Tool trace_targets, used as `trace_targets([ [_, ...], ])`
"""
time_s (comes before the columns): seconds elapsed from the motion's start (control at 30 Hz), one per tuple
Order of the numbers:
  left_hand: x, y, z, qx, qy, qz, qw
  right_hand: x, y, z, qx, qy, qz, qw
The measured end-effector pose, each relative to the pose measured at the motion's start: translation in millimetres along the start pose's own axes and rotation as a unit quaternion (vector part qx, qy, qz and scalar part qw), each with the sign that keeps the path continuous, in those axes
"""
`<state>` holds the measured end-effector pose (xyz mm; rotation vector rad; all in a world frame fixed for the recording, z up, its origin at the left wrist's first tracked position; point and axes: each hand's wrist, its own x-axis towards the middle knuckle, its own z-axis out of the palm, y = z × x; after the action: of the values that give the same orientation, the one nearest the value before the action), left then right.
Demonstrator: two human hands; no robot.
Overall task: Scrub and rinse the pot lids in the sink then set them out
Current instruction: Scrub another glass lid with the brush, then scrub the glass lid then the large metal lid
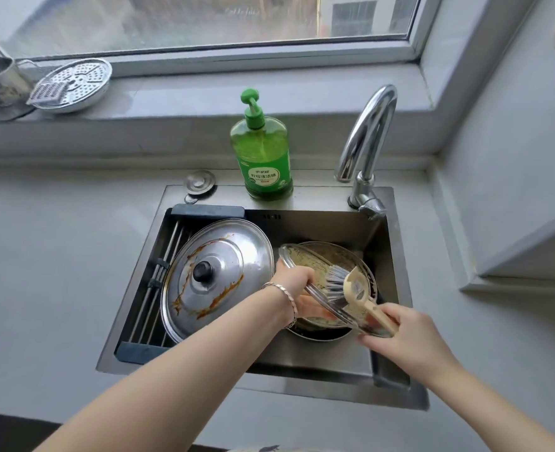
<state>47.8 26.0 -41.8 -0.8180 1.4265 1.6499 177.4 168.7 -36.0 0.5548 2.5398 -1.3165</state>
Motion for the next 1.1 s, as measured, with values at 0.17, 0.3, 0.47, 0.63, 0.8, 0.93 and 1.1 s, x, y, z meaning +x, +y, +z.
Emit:
trace_targets([
  [0.17, -7.4, 16.6, 9.5, 0.104, -0.001, -0.027, 0.994, 28.3, -0.6, -5.4, -0.040, 0.017, -0.048, 0.998],
  [0.3, -4.9, 26.5, 9.8, 0.196, 0.014, -0.010, 0.981, 65.2, -4.1, 2.6, -0.118, -0.006, -0.070, 0.991],
  [0.47, 9.7, 30.7, -22.0, 0.304, 0.058, 0.139, 0.941, 101.0, 9.0, 34.1, -0.158, 0.017, -0.029, 0.987],
  [0.63, 16.9, 35.1, -73.8, 0.458, 0.150, 0.208, 0.851, 129.7, 20.6, 65.0, -0.222, 0.008, 0.008, 0.975],
  [0.8, 24.7, 45.9, -106.2, 0.511, 0.181, 0.204, 0.816, 134.0, 25.1, 93.4, -0.239, -0.011, 0.042, 0.970],
  [0.93, 30.7, 44.1, -118.7, 0.517, 0.186, 0.189, 0.814, 128.3, 25.4, 106.0, -0.223, -0.026, 0.063, 0.972],
  [1.1, 28.7, 41.9, -111.9, 0.519, 0.161, 0.211, 0.813, 122.0, 16.3, 94.2, -0.142, 0.012, 0.073, 0.987],
])
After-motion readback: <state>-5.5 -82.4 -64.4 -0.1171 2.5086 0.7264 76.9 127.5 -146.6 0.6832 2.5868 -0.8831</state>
